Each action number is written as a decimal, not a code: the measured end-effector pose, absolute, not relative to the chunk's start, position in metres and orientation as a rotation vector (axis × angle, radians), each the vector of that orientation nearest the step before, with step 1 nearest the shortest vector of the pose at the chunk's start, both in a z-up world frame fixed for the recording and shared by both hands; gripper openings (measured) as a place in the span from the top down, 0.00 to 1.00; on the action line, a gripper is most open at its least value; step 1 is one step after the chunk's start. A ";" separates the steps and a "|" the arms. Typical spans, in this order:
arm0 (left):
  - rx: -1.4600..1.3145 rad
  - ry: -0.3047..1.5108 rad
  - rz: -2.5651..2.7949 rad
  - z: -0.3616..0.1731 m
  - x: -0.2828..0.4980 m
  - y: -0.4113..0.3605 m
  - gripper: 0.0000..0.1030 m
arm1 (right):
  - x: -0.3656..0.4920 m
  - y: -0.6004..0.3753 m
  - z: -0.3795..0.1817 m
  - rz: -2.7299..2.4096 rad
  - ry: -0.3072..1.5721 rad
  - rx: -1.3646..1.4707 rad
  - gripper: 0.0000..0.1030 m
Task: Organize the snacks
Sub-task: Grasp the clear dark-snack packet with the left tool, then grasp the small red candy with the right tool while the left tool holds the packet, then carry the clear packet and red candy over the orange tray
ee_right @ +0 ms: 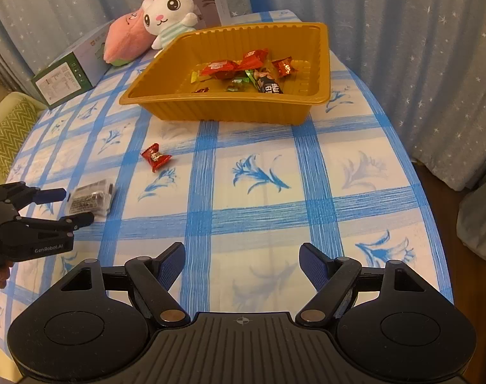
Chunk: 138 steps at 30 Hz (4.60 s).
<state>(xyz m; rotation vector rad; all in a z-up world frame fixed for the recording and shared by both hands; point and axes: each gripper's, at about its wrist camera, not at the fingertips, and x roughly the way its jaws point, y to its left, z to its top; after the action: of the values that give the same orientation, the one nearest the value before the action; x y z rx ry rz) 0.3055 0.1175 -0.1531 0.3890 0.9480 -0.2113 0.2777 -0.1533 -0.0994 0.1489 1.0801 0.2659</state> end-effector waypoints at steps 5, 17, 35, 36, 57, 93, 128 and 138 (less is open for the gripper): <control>0.389 0.944 -0.218 -0.154 0.318 0.117 0.41 | 0.284 -0.153 -0.102 0.260 1.086 0.148 0.24; 0.272 0.986 -0.217 -0.158 0.347 0.124 0.44 | 0.299 -0.152 -0.108 0.274 1.087 0.137 0.24; 0.089 1.016 -0.072 -0.154 0.334 0.155 0.65 | 0.345 -0.095 -0.126 0.611 0.919 -0.061 0.41; 0.079 1.019 -0.057 -0.153 0.333 0.159 0.65 | 0.349 -0.090 -0.128 0.628 0.918 -0.070 0.42; -0.004 1.039 0.085 -0.150 0.307 0.187 0.65 | 0.393 -0.031 -0.159 0.797 0.878 -0.222 0.75; -0.006 0.890 -0.096 -0.071 0.270 0.131 0.66 | 0.317 -0.104 -0.091 0.618 0.942 0.040 0.84; 0.143 0.783 -0.198 -0.045 0.438 0.043 0.66 | 0.424 -0.209 -0.055 0.384 0.825 0.134 0.84; 0.173 0.843 -0.198 -0.071 0.473 0.033 0.66 | 0.455 -0.215 -0.069 0.367 0.852 0.138 0.84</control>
<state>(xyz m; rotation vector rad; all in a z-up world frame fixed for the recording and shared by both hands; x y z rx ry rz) 0.4728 0.0331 -0.0706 0.1729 0.8426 -0.1982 0.4552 -0.2152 -0.0695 0.1377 0.8517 0.3673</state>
